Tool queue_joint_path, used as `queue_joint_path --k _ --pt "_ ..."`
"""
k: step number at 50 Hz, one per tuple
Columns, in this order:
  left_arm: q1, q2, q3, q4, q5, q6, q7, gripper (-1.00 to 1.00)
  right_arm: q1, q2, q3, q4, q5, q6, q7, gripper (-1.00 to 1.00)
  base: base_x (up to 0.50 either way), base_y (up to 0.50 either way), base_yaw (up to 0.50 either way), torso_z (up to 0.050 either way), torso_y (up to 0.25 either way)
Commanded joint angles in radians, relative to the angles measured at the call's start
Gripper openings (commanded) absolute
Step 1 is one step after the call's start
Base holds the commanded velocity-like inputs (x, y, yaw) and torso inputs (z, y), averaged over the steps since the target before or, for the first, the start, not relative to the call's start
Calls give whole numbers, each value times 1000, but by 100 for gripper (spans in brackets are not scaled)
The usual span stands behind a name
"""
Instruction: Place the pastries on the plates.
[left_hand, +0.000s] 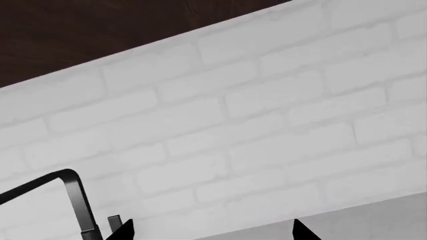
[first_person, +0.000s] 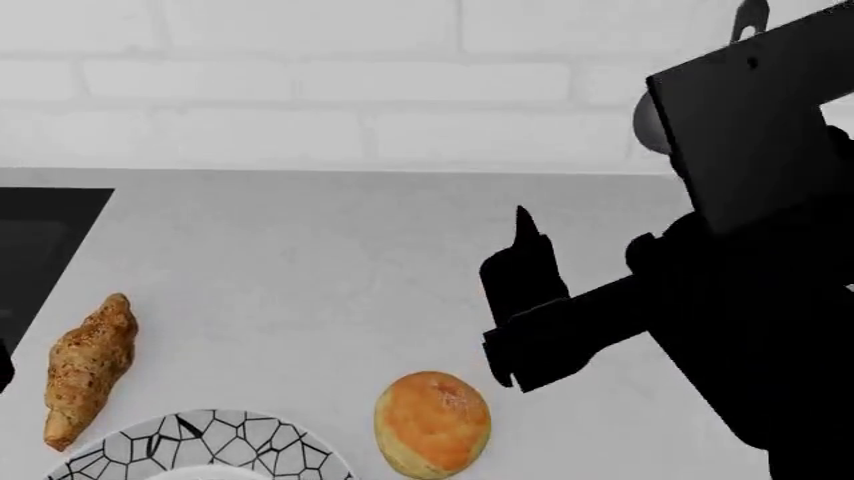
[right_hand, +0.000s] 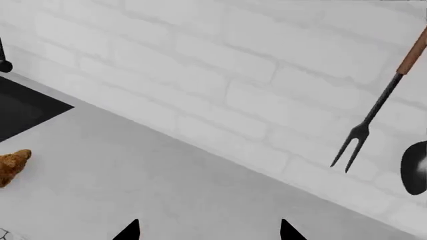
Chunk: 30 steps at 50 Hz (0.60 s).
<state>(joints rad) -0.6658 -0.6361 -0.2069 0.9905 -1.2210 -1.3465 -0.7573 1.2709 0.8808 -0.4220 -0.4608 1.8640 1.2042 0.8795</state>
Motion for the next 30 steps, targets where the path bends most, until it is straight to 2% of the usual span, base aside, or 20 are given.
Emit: queue_joint_path --k 1,6,8,9,12,17,20,30 --pt "19 9 -5 -22 63 41 41 100 136 -53 -119 261 137 153 -117 100 0 0 0 0 0" --pt "23 -3 -12 -25 53 48 42 100 144 -67 -119 269 103 239 -253 100 0 0 0 0 0" --pt "20 -8 -18 -26 40 47 38 100 139 -74 -98 253 24 299 -374 100 0 0 0 0 0" --pt "21 -9 -19 -26 38 48 37 100 133 -75 -87 239 -22 310 -419 100 0 0 0 0 0" --pt "28 -13 -13 -30 50 58 45 100 100 -59 -75 158 -272 300 -691 100 0 0 0 0 0" --pt "25 -18 -9 -34 45 61 39 100 80 -8 -168 80 -542 189 -963 100 0 0 0 0 0" --pt "22 -20 -3 -37 43 62 35 100 69 12 -190 63 -594 146 -1020 100 0 0 0 0 0" --pt "16 -34 -15 -33 -10 55 4 100 66 -6 -228 92 -662 110 -1040 100 0 0 0 0 0"
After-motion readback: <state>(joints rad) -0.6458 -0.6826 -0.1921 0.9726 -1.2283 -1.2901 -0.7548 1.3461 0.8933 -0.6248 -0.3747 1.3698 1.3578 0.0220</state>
